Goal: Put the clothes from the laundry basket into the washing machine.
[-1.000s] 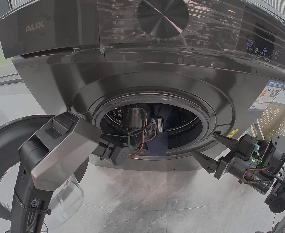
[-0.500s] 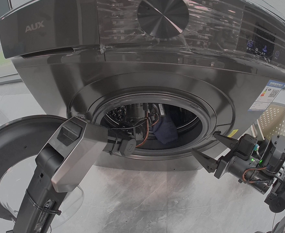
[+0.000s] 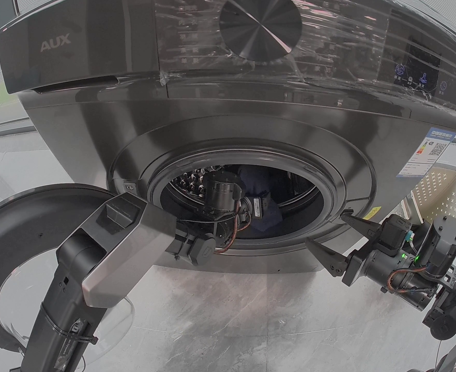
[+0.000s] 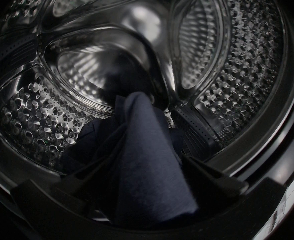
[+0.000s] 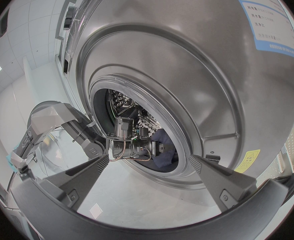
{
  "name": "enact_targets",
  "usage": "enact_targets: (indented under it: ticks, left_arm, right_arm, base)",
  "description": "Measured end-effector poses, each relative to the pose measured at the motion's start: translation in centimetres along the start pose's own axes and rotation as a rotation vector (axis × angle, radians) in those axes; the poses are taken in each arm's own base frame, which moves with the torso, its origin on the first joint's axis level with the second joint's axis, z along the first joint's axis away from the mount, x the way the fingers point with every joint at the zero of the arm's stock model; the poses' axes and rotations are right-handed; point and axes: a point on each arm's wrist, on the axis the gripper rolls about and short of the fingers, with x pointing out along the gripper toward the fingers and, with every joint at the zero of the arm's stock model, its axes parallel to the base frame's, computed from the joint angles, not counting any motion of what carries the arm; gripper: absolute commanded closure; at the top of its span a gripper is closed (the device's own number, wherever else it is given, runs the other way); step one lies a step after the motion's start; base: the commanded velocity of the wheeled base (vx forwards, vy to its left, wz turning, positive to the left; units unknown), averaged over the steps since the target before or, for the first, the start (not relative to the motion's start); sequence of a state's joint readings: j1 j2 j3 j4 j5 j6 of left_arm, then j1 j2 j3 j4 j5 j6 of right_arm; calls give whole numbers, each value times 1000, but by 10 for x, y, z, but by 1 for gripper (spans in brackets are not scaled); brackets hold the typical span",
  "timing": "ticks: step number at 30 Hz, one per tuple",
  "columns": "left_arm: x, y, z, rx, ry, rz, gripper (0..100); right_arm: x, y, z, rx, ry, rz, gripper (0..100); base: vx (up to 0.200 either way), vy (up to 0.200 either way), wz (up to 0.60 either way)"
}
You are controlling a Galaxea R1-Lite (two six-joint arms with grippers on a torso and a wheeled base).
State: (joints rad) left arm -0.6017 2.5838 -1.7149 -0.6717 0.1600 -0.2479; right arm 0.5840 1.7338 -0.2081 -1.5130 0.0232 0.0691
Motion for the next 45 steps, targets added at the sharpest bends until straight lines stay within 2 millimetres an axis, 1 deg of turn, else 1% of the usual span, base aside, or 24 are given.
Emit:
enact_targets:
  ticks: [9,11,16,22,28,29,34,40,45]
  left_arm:
    - [15,-5,29,-23,-113,-6,100]
    - [18,-6,32,-33,-139,-2,100]
    - [23,-5,31,-49,-184,-6,100]
    - [25,3,34,-57,-218,2,100]
    - [26,9,37,-57,-217,16,100]
    - [25,9,37,-57,-217,16,0]
    - [25,8,38,-58,-220,11,0]
    - [23,-4,36,-70,-189,-6,0]
    - [17,-22,34,-67,-162,-32,0]
  right_arm:
    - [0,0,0,0,1,-1,0]
    - [0,0,0,0,1,-1,0]
    - [1,-1,0,0,1,-2,0]
    - [1,0,-1,0,6,0,0]
    - [2,0,-2,0,8,-1,0]
    - [2,0,-2,0,9,-1,0]
    - [2,0,-2,1,10,0,0]
    - [2,-1,-2,1,9,-3,0]
    - [2,-1,-1,1,6,-3,0]
  base:
    - [0,0,0]
    - [0,0,0]
    - [0,0,0]
    - [0,0,0]
    - [0,0,0]
    - [0,0,0]
    - [0,0,0]
    - [0,0,0]
    - [0,0,0]
